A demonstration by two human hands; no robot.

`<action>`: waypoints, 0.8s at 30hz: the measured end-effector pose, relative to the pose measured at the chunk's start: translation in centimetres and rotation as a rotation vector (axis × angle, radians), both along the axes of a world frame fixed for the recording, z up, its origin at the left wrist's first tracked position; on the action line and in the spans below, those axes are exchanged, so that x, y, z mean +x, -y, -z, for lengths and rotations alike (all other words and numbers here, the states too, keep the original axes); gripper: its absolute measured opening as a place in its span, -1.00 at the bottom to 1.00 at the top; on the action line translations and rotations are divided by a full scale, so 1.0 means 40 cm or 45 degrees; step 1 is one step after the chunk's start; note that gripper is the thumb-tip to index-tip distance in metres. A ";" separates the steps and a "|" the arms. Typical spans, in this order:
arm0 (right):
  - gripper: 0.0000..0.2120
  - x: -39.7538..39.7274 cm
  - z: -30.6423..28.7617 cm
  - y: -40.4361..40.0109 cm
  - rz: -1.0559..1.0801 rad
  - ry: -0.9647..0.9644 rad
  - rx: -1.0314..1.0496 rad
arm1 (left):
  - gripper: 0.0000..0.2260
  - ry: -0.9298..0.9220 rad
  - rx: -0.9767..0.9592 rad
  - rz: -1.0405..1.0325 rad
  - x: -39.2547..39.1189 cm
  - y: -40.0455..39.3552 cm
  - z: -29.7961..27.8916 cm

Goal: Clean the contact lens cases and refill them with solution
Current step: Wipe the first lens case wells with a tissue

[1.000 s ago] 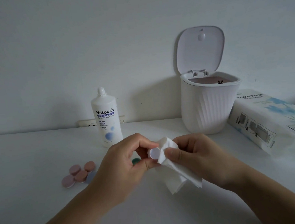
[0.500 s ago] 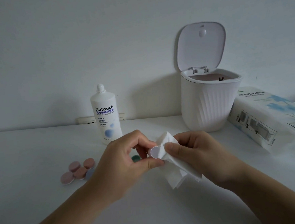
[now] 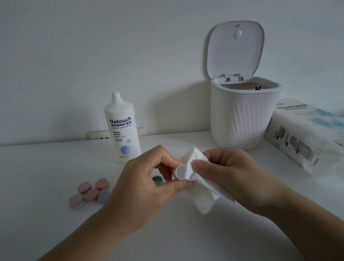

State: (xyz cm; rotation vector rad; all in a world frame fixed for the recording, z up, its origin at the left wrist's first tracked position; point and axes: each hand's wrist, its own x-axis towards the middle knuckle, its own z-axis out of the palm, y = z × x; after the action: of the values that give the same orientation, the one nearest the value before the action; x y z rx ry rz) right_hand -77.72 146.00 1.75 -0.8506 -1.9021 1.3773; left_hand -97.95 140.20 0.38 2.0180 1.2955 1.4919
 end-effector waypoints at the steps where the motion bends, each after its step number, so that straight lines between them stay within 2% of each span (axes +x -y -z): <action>1: -0.70 0.000 -0.001 0.001 0.001 0.012 -0.011 | -0.79 0.012 -0.017 0.008 -0.001 -0.001 0.001; 6: -0.70 -0.009 -0.002 0.011 -0.086 0.266 -0.015 | -0.78 -0.109 -0.113 -0.003 -0.029 -0.007 -0.001; 8: -0.69 -0.015 -0.006 0.012 -0.093 0.289 -0.029 | -0.75 -0.084 -0.160 0.025 -0.031 -0.008 -0.004; 14: -0.86 -0.011 -0.021 -0.004 0.074 0.208 -0.006 | -0.77 0.154 -0.249 -0.002 -0.031 -0.018 -0.013; 18: -0.87 0.007 -0.032 -0.016 0.201 0.111 -0.015 | -0.77 0.463 -0.363 -0.040 -0.041 -0.024 -0.032; 21: -0.86 0.022 -0.054 -0.033 0.348 -0.020 0.019 | -0.73 0.731 -0.514 0.103 -0.042 -0.022 -0.047; 24: -0.84 0.016 -0.078 -0.047 0.384 -0.020 0.094 | -0.68 0.735 -0.596 0.146 -0.032 -0.023 -0.045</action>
State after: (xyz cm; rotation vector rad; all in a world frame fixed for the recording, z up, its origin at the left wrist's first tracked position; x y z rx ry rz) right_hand -77.07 147.89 4.88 -1.0373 -1.7184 1.1218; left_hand -99.25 141.12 2.19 1.2239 1.1209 1.4042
